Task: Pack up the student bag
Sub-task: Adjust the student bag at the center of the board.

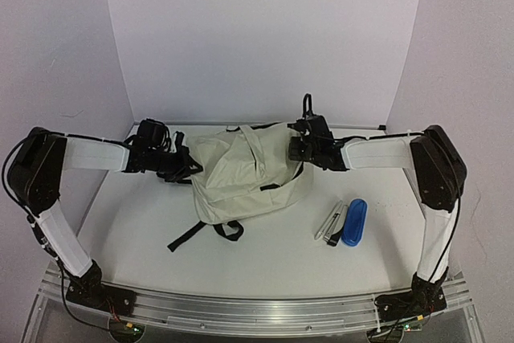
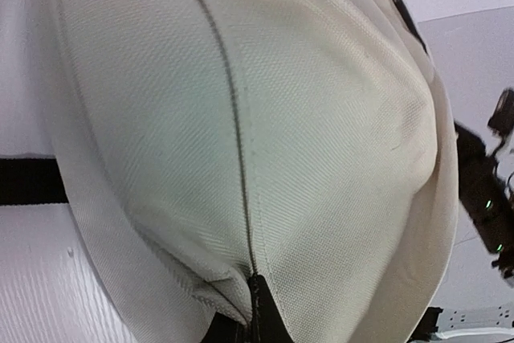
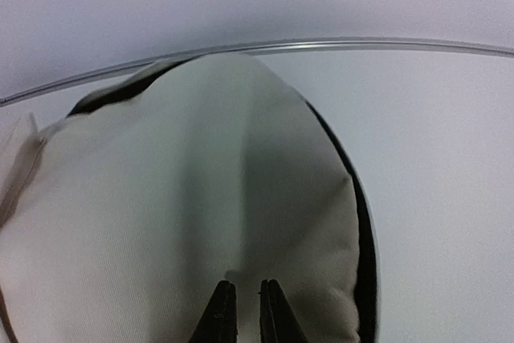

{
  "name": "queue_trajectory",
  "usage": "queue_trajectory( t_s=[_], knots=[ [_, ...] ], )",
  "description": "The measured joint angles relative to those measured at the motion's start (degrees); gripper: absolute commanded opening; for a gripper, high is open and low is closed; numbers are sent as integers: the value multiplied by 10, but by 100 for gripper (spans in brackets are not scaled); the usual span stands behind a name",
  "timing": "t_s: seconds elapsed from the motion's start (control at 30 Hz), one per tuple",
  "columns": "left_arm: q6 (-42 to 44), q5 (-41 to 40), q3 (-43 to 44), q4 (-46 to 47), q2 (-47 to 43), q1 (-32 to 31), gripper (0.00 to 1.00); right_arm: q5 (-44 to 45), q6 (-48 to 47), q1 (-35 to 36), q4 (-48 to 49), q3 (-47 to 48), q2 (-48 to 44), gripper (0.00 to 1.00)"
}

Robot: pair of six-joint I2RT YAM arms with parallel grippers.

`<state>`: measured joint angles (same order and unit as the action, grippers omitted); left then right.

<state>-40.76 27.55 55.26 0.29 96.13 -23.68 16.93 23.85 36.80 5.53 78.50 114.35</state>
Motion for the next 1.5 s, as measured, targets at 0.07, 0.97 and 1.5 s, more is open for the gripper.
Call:
queue_trajectory(
  t_s=[0.07,0.97,1.5],
  knots=[
    [-22,-31,-44,-4,-43,-42,0,-5,-9,-4,3,36,24,17],
    [68,-99,87,-222,-148,-63,86,-250,83,34,-17,53,-106,66],
    [245,-50,240,-230,110,-63,80,-97,155,27,-119,-180,-259,98]
  ],
)
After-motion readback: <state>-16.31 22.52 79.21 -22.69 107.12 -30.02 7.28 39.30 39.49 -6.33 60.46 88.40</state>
